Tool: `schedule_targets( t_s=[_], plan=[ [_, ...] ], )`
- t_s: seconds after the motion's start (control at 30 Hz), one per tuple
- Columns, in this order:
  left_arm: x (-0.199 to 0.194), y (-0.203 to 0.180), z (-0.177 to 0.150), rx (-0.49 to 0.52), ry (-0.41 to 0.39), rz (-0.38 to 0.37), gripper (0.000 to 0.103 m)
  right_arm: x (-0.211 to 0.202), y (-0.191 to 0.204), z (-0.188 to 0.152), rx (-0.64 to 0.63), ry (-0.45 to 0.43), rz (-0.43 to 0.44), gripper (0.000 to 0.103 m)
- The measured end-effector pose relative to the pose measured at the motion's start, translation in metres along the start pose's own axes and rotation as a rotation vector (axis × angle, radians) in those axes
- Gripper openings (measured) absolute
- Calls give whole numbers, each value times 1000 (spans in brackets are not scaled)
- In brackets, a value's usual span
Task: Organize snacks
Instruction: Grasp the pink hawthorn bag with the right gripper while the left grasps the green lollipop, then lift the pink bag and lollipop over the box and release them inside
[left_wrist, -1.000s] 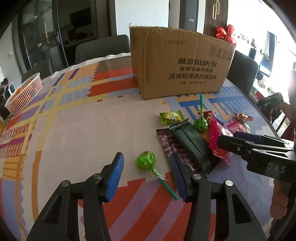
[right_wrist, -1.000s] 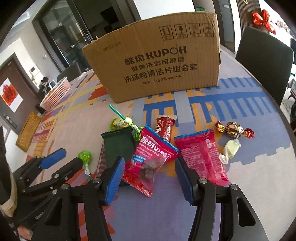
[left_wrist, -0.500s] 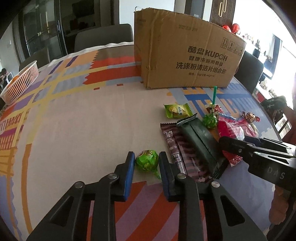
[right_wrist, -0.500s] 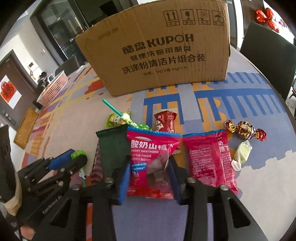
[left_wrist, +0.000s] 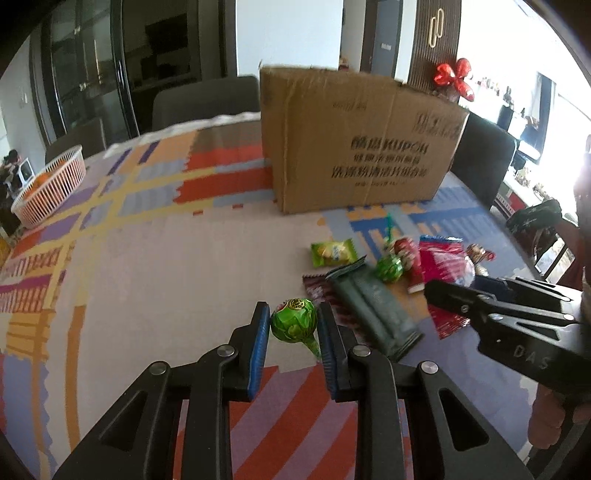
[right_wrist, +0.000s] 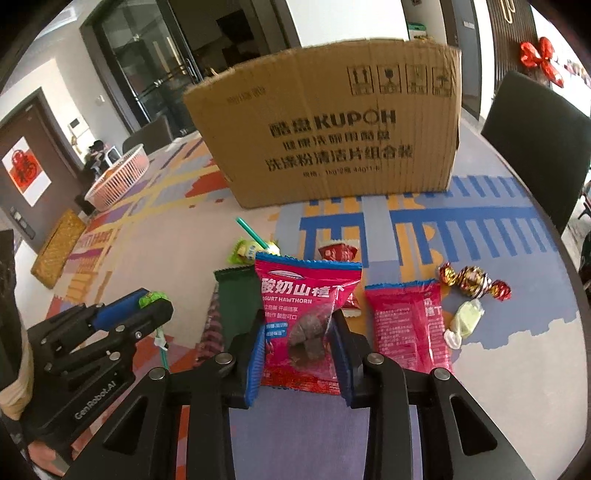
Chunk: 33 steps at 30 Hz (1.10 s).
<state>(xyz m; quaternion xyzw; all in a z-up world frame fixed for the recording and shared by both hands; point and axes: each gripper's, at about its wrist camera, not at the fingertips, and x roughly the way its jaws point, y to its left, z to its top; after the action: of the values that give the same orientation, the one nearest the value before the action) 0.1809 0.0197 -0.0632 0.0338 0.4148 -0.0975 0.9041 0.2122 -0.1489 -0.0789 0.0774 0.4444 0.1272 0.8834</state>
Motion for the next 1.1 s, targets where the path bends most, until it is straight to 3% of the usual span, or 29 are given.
schedule_targets(
  t_s=[0.7,1.1],
  plan=[
    [-73,-29,48,27,-186,-14,27,-86,4,31,-91,-191,19,34],
    [-82,-33,108,35,-227,-47,27,-113,4,78,-134,-258,3,34]
  ],
)
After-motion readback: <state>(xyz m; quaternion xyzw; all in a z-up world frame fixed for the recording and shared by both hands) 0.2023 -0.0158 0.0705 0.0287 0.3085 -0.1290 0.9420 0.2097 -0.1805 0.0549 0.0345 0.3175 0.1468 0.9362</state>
